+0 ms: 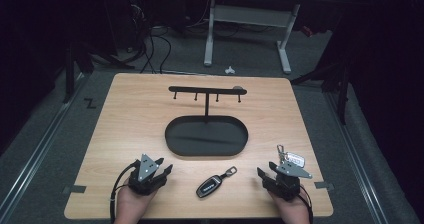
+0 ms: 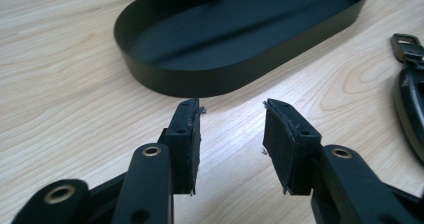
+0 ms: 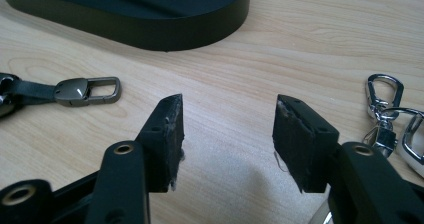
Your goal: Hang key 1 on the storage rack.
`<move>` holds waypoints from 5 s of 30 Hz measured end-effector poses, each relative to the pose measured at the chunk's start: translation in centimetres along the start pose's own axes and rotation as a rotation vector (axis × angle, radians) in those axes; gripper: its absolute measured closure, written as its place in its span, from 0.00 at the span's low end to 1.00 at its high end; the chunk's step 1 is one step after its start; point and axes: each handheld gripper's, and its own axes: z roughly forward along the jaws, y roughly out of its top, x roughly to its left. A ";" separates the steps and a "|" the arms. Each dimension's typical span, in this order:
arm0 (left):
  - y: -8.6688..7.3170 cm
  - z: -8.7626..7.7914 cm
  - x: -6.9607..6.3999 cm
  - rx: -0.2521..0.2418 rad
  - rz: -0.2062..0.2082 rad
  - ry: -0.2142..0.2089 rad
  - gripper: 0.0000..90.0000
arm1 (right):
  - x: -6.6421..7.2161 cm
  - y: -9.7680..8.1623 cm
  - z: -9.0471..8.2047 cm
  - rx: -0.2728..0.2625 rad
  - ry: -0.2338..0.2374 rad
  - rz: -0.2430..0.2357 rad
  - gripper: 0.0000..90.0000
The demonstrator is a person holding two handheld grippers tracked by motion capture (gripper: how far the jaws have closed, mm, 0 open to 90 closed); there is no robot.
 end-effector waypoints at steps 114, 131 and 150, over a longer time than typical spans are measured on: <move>1.4 1.6 -2.6 -0.044 0.065 -0.102 0.44 | 4.5 -0.9 -0.7 0.119 0.240 -0.182 0.96; 3.3 -0.8 0.1 -0.083 -0.002 -0.094 0.41 | 1.0 -0.1 -2.3 0.025 0.144 -0.055 0.85; -1.8 -3.2 2.7 -0.068 -0.004 0.022 0.35 | 0.9 1.3 -0.1 0.132 0.100 -0.048 0.66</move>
